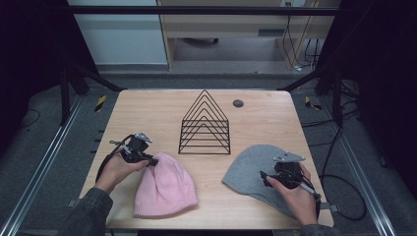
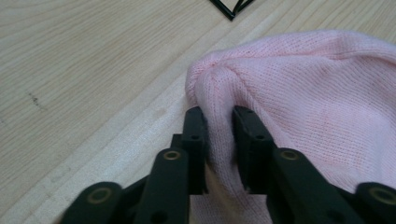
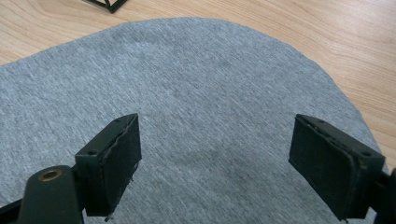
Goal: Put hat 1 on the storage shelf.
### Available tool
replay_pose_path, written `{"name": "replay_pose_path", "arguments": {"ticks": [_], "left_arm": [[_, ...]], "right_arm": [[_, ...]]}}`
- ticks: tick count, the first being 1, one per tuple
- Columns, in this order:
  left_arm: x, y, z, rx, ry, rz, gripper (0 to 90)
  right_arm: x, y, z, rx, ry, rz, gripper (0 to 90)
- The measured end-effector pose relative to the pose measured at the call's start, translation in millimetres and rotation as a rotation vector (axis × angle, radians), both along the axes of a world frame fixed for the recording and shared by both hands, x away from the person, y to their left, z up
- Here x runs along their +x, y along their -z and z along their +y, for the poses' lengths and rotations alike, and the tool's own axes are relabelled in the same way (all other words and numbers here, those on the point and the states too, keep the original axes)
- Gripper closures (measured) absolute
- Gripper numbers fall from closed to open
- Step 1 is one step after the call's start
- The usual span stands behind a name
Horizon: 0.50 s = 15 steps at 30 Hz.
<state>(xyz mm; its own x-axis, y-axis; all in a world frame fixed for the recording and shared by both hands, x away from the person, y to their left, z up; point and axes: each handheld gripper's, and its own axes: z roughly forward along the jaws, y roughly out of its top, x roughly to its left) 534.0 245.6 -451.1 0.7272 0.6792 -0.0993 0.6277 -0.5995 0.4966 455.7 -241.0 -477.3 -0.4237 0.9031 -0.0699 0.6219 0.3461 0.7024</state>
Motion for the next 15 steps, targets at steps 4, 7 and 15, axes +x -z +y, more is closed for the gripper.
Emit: {"name": "replay_pose_path", "arguments": {"ticks": [4,7,15], "left_arm": [[-10.4,-9.3,0.2,-0.039,-0.018,-0.052,79.8],[-23.7,-21.8,-1.5,-0.062,-0.028,-0.104,80.1],[-66.1,-77.9,-17.8,-0.124,0.024,-0.299,80.4]], "right_arm": [[0.4,0.3,-0.5,-0.001,0.003,-0.002,16.8],[-0.3,-0.4,-0.6,0.0,0.0,-0.01,16.7],[-9.4,-17.5,7.7,0.074,-0.028,-0.077,20.5]]}}
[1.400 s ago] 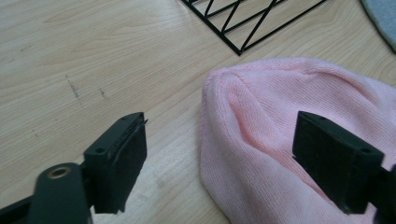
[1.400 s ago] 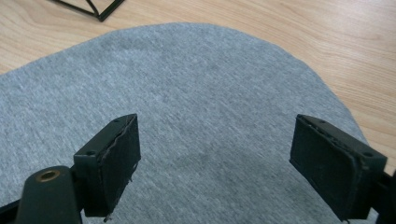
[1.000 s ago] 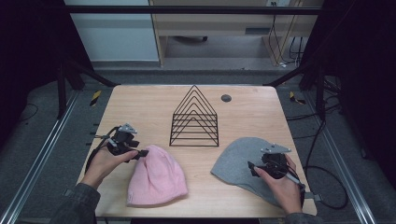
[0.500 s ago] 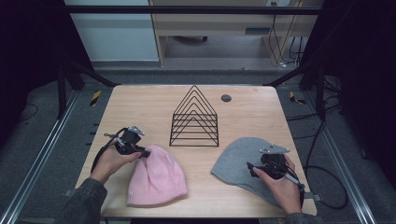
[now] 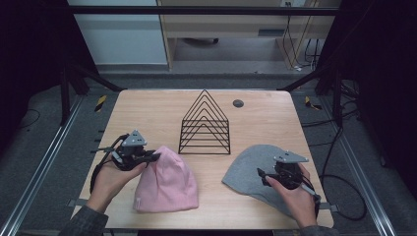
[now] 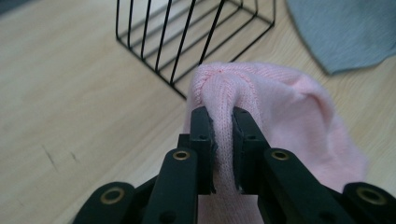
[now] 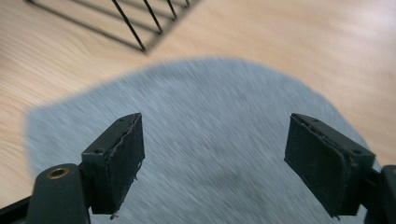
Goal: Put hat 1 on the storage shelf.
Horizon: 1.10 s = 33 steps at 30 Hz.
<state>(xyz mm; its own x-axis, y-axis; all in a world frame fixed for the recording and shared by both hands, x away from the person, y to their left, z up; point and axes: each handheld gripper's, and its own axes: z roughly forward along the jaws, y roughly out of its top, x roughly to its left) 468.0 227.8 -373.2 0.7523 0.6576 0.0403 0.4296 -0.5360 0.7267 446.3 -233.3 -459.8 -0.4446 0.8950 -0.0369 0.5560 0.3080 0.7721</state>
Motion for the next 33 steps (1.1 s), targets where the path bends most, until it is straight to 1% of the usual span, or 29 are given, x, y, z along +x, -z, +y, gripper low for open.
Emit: {"name": "replay_pose_path", "arguments": {"ticks": [1,2,3,4,5,6,8,10,12,14,15,16,19,20,21,22,23,24,25,26,27,28,29,30,33], "left_arm": [[-5.7,-9.8,-3.0,-0.013,0.009,-0.027,80.5],[-9.7,-17.2,-5.2,-0.018,0.014,-0.05,80.6],[-12.1,-22.5,-6.6,-0.018,0.018,-0.067,80.6],[-14.4,-28.8,-8.2,-0.024,0.02,-0.083,80.6],[-16.0,-35.9,-9.5,-0.021,0.023,-0.103,80.7],[-16.5,-40.9,-10.4,-0.017,0.025,-0.116,80.7],[-16.2,-50.0,-11.5,-0.007,0.02,-0.138,80.7],[-13.8,-58.4,-12.2,-0.006,0.013,-0.155,80.8],[-10.9,-66.3,-12.0,-0.025,0.01,-0.173,80.8],[-6.8,-77.4,-11.1,-0.038,0.01,-0.185,80.7],[-5.0,-82.3,-11.0,-0.046,0.014,-0.188,80.7],[-2.9,-88.1,-10.9,-0.065,0.011,-0.189,80.7],[-0.6,-100.2,-12.6,-0.074,0.014,-0.2,80.7],[-1.4,-109.4,-15.4,-0.074,0.025,-0.215,80.6],[-1.4,-109.4,-15.4,-0.074,0.025,-0.215,80.6],[-2.2,-113.6,-17.1,-0.076,0.03,-0.222,80.6],[-3.1,-117.5,-19.1,-0.074,0.032,-0.228,80.6],[-4.3,-121.9,-21.7,-0.071,0.038,-0.234,80.6],[-4.9,-124.3,-23.2,-0.07,0.041,-0.238,80.6],[-5.8,-126.9,-25.4,-0.07,0.042,-0.241,80.6],[-6.7,-129.5,-28.1,-0.066,0.048,-0.243,80.6],[-7.1,-130.9,-29.5,-0.06,0.052,-0.244,80.6],[-7.8,-131.7,-31.9,-0.063,0.054,-0.246,80.5],[-8.5,-132.7,-33.7,-0.055,0.062,-0.245,80.5],[-9.4,-133.2,-37.8,-0.052,0.074,-0.242,80.5]], "right_arm": [[-1.4,-4.8,3.2,0.008,-0.018,-0.018,21.8],[-3.9,-11.7,9.1,0.01,-0.036,-0.035,22.8],[-5.9,-17.3,14.7,0.02,-0.056,-0.049,23.6],[-7.1,-21.2,19.3,0.019,-0.076,-0.058,23.7],[-8.7,-26.1,25.8,0.016,-0.095,-0.067,24.0],[-10.3,-32.0,34.1,0.023,-0.123,-0.08,25.8],[-12.6,-41.5,48.4,0.03,-0.172,-0.091,27.8],[-14.3,-51.0,63.4,0.02,-0.22,-0.108,31.2],[-15.7,-60.8,78.5,0.023,-0.265,-0.112,33.2],[-16.2,-68.7,91.1,0.022,-0.301,-0.12,36.6],[-16.5,-74.0,99.3,0.031,-0.324,-0.131,38.2],[-16.5,-77.8,105.6,0.039,-0.341,-0.135,39.1],[-12.7,-85.6,127.4,0.044,-0.4,-0.136,44.7],[-11.0,-85.8,132.6,0.045,-0.412,-0.134,45.6],[-9.5,-85.8,137.1,0.036,-0.42,-0.131,46.5],[-9.5,-85.8,137.1,0.036,-0.42,-0.131,46.5],[-7.6,-85.4,141.2,0.034,-0.426,-0.127,47.5],[-3.7,-84.3,149.1,0.049,-0.437,-0.119,50.8],[-3.7,-84.3,149.1,0.049,-0.437,-0.119,50.8],[-2.8,-84.0,151.7,0.056,-0.442,-0.114,52.9],[-0.6,-83.2,158.7,0.06,-0.452,-0.114,56.7],[-0.6,-83.2,158.7,0.06,-0.452,-0.114,56.7],[0.1,-83.1,160.5,0.062,-0.457,-0.118,57.3],[2.1,-84.2,164.4,0.065,-0.456,-0.121,57.3],[4.4,-85.8,165.7,0.072,-0.453,-0.125,56.2]]}}
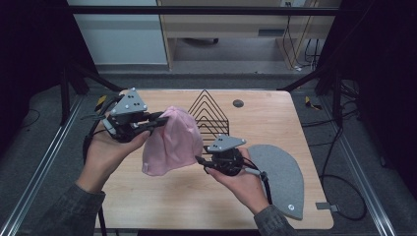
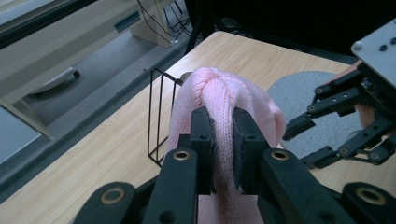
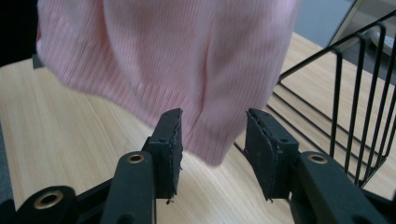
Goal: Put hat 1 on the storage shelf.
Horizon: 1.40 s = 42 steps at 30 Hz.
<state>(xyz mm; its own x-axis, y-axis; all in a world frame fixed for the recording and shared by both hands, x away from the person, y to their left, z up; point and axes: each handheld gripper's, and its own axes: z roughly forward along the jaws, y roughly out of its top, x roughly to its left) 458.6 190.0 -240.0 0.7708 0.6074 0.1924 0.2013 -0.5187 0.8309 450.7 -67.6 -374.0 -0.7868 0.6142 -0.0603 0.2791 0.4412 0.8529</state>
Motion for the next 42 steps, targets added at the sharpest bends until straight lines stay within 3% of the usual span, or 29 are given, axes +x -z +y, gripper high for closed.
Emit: {"name": "replay_pose_path", "arguments": {"ticks": [9,12,13,14,15,16,19,20,22,25,26,33,42], "left_arm": [[-4.4,-1.4,-11.9,-0.025,0.064,0.021,80.6],[-6.5,-2.6,-14.4,-0.031,0.078,0.025,80.6],[-7.2,-2.7,-15.5,-0.029,0.076,0.024,80.6],[-6.8,-2.9,-15.3,-0.024,0.078,0.02,80.6],[-6.4,-2.8,-14.8,-0.023,0.073,0.02,80.6],[-5.7,-2.9,-13.9,-0.015,0.066,0.015,80.5],[2.0,-2.5,-6.9,0.015,0.032,0.005,79.9],[10.1,-3.3,-1.4,0.042,0.007,-0.008,79.7],[14.5,-4.3,1.3,0.048,-0.002,-0.007,79.4],[25.3,-8.9,6.0,0.028,-0.012,-0.016,79.2],[30.8,-13.6,6.4,0.011,-0.016,-0.023,78.8],[42.2,-31.7,4.3,-0.037,-0.033,-0.051,78.8],[53.6,-41.0,0.2,-0.067,-0.036,-0.056,78.8]], "right_arm": [[12.3,-12.9,8.1,0.033,0.003,0.017,48.4],[16.8,-16.6,10.8,0.04,-0.006,0.017,56.4],[17.6,-17.6,12.0,0.035,-0.011,0.016,61.0],[19.1,-18.8,14.3,0.029,-0.031,0.027,72.8],[19.1,-18.8,14.3,0.029,-0.031,0.027,72.8],[19.9,-20.3,14.1,0.028,-0.044,0.03,78.4],[21.2,-27.8,8.4,0.01,-0.061,0.034,80.8],[21.8,-32.3,5.4,0.012,-0.061,0.036,81.0],[24.1,-42.7,-1.7,0.016,-0.07,0.037,81.4],[26.5,-54.6,-8.1,0.013,-0.071,0.028,81.9],[29.9,-67.0,-13.5,0.022,-0.067,0.022,82.0],[44.7,-98.7,-22.8,0.025,-0.054,-0.003,82.0],[61.4,-116.3,-23.5,-0.007,-0.034,-0.019,82.0]]}}
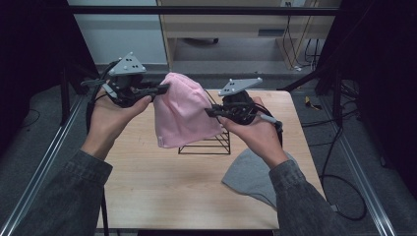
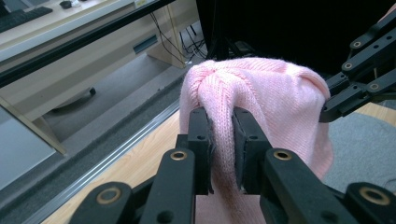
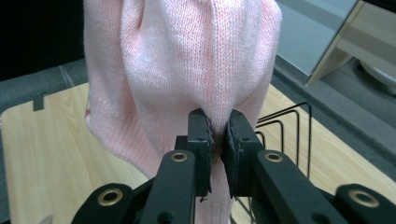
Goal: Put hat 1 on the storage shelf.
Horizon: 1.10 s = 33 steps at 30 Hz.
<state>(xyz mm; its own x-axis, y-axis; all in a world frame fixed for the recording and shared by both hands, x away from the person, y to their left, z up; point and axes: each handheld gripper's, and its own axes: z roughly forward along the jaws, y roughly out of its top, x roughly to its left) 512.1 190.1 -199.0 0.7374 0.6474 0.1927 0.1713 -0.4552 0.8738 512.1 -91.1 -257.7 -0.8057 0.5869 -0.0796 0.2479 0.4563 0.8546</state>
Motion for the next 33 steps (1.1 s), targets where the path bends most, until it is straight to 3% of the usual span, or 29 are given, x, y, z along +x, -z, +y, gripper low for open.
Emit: {"name": "replay_pose_path", "arguments": {"ticks": [5,15,19,25,33], "left_arm": [[9.9,-8.7,-3.4,-0.006,-0.006,-0.016,78.6],[41.8,-26.3,-11.5,-0.024,-0.047,-0.051,78.2],[54.9,-20.8,-15.3,-0.012,-0.064,-0.052,78.2],[73.7,-4.6,-20.3,-0.008,-0.075,-0.031,78.0],[82.9,10.4,-27.1,0.005,-0.065,-0.015,78.1]], "right_arm": [[7.8,-7.4,-0.1,-0.013,0.014,-0.012,82.0],[34.4,-22.5,-0.1,0.012,0.046,-0.046,81.8],[45.8,-20.6,-1.6,0.01,0.063,-0.046,81.8],[63.4,-5.8,-4.2,-0.005,0.089,-0.04,81.8],[75.0,15.3,-9.8,0.004,0.101,-0.017,81.8]]}}
